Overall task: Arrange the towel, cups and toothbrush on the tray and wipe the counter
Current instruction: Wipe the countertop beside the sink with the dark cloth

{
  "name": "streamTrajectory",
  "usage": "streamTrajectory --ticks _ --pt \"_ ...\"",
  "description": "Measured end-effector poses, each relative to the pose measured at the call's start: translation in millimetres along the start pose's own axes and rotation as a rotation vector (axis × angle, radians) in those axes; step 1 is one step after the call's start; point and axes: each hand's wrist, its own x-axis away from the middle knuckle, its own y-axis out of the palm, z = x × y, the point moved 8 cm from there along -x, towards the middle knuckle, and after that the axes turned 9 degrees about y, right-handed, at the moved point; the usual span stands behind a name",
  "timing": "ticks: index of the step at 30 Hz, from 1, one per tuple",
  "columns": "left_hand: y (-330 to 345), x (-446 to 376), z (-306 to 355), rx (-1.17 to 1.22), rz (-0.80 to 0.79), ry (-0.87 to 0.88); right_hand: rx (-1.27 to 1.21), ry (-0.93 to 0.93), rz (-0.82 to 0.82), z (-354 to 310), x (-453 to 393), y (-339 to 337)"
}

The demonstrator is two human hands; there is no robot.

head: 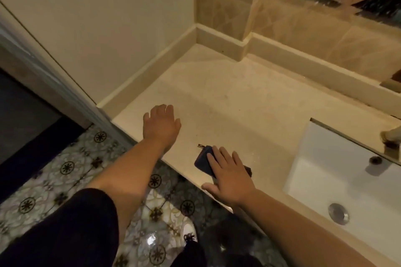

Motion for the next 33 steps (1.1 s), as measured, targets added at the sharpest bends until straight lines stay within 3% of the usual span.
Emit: streamTrajectory --ticks 7,10,15,18,21,24,27,30,33 --pt "30 -67 -23 0.022 -0.053 -0.007 0.049 -0.171 0.053 -16 27 9" --pt "46 -80 -31 0.002 -0.064 -0.046 0.002 -0.311 0.18 -30 46 13" --pt "57 -87 -38 0.063 -0.049 -0.062 -0.544 -0.081 -0.076 1 38 4" --pt "57 -88 -40 0.055 -0.04 -0.063 -1.276 0.247 -0.34 52 24 -15" --pt "59 -87 -40 0.053 -0.025 -0.064 -1.589 0.398 -0.297 122 -25 -53" --pt "60 -89 -41 0.065 -0.015 -0.083 -1.479 0.426 -0.022 200 -92 -108" --pt "59 -91 -42 0.037 -0.02 -0.075 -1.128 0.45 0.26 266 -166 -149" --pt "57 -90 -39 0.032 -0.014 -0.042 -0.679 0.398 0.359 300 -233 -157" --pt "51 -91 -35 0.031 -0.01 -0.04 -0.36 0.23 0.332 296 -283 -141"
